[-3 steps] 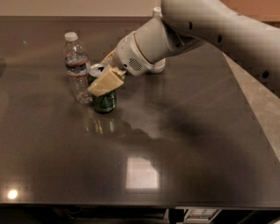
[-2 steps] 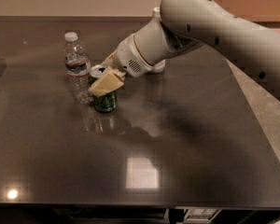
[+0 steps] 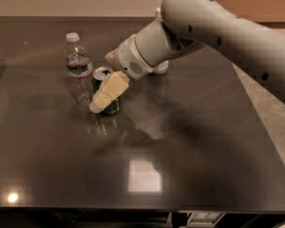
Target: Move green can near water bottle
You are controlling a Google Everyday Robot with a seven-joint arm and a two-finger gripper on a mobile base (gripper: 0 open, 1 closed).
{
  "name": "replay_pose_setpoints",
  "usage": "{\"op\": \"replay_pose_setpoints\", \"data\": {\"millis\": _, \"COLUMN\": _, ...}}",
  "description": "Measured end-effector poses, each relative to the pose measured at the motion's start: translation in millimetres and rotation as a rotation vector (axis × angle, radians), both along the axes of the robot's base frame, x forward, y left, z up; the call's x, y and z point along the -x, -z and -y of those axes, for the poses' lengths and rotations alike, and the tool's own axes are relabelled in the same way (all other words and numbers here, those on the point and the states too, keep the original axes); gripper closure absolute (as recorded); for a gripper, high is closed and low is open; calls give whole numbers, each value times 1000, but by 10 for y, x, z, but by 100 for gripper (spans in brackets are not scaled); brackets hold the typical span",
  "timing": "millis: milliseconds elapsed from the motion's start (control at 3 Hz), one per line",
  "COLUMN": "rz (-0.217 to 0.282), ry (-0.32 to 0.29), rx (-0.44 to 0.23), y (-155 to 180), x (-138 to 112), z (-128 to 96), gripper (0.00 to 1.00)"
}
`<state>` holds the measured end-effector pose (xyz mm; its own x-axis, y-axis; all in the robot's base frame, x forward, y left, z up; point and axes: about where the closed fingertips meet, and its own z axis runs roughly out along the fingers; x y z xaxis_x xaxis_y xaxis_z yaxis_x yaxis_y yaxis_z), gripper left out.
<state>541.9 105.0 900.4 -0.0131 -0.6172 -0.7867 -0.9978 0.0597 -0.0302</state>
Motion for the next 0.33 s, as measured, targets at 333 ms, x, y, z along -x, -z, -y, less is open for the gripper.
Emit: {"op": "replay_pose_setpoints", "data": {"millis": 333, "rz": 0, "ry": 0, "rx": 0, "y": 0, "x": 0, "z": -1, "gripper": 0}}
